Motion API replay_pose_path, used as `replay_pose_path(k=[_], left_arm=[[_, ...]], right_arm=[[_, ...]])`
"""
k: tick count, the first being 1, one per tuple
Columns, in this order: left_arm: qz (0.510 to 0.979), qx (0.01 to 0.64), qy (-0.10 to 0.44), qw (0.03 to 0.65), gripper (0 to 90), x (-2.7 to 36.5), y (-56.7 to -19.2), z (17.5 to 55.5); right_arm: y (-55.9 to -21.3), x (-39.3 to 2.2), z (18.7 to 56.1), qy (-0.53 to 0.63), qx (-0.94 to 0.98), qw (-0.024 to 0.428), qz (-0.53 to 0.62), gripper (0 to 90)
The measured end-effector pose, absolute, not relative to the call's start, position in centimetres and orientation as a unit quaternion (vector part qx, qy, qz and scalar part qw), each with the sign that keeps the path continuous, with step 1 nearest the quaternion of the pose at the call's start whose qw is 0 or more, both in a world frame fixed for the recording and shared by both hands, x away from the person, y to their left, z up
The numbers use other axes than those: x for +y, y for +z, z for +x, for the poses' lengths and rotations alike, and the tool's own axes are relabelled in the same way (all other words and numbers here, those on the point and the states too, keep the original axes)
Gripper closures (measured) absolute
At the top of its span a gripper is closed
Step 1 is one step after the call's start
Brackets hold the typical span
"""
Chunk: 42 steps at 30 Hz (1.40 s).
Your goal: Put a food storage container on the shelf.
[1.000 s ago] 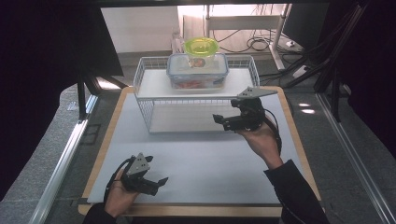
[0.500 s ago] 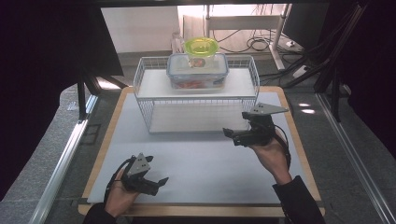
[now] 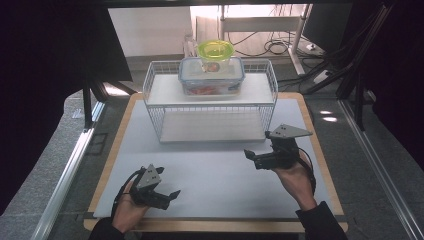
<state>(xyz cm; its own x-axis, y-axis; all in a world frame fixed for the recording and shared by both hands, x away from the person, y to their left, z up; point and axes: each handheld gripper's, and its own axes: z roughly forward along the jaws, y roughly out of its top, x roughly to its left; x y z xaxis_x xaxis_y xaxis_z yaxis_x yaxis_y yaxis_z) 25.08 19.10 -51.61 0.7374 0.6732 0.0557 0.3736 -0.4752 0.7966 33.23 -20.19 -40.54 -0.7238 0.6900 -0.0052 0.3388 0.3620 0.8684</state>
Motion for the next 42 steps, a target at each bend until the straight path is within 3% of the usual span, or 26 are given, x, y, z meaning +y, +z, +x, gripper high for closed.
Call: replay_pose_path(k=[42], left_arm=[[0.84, 0.312, 0.183, 0.404, 5.3, 19.0, -51.7, 25.1]], right_arm=[[-45.5, -25.4, 29.5, 0.421, 0.805, 0.197, 0.368, 1.2]])
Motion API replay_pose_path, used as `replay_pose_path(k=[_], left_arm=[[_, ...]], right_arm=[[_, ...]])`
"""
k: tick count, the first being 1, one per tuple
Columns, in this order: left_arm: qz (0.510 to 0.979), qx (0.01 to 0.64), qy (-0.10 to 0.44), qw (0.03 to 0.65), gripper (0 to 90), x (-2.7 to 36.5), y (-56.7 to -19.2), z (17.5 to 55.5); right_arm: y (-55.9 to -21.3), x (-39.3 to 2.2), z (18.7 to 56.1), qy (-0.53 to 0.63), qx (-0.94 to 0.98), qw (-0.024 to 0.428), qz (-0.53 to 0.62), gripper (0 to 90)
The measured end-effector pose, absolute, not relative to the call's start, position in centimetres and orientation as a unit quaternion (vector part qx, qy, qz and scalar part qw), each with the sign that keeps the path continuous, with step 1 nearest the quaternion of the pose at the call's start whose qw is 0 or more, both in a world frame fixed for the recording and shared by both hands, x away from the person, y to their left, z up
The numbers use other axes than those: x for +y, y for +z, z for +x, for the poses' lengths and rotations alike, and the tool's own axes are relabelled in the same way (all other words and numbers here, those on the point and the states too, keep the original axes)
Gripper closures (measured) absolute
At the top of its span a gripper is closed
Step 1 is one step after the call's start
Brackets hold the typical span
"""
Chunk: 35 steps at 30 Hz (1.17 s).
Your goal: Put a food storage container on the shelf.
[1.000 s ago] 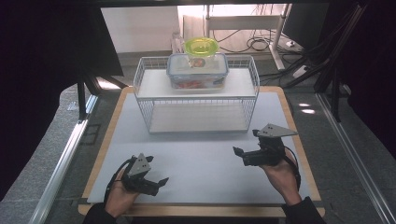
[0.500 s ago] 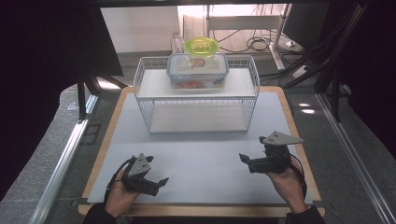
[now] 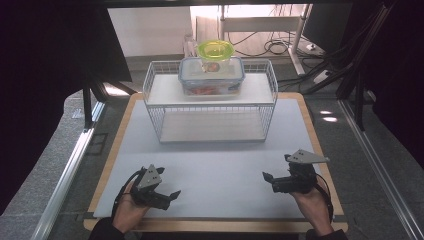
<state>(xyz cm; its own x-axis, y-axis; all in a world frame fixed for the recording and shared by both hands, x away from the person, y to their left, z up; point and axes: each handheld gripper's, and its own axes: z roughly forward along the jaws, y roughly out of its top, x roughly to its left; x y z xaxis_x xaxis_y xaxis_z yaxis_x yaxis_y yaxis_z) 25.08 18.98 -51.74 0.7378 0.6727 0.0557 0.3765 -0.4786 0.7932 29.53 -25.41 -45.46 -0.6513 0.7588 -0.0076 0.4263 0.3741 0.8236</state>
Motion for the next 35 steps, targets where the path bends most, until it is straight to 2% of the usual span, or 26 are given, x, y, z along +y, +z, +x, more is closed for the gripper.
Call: replay_pose_path(k=[25, 35], left_arm=[[0.843, 0.309, 0.187, 0.399, 4.7, 18.9, -52.2, 25.2], [0.842, 0.311, 0.188, 0.399, 4.7, 18.9, -52.2, 25.2]], right_arm=[[-50.0, -27.0, 28.6, 0.367, 0.818, 0.203, 0.394, 0.3], [-51.0, -27.2, 29.0, 0.348, 0.824, 0.19, 0.405, 0.2]])
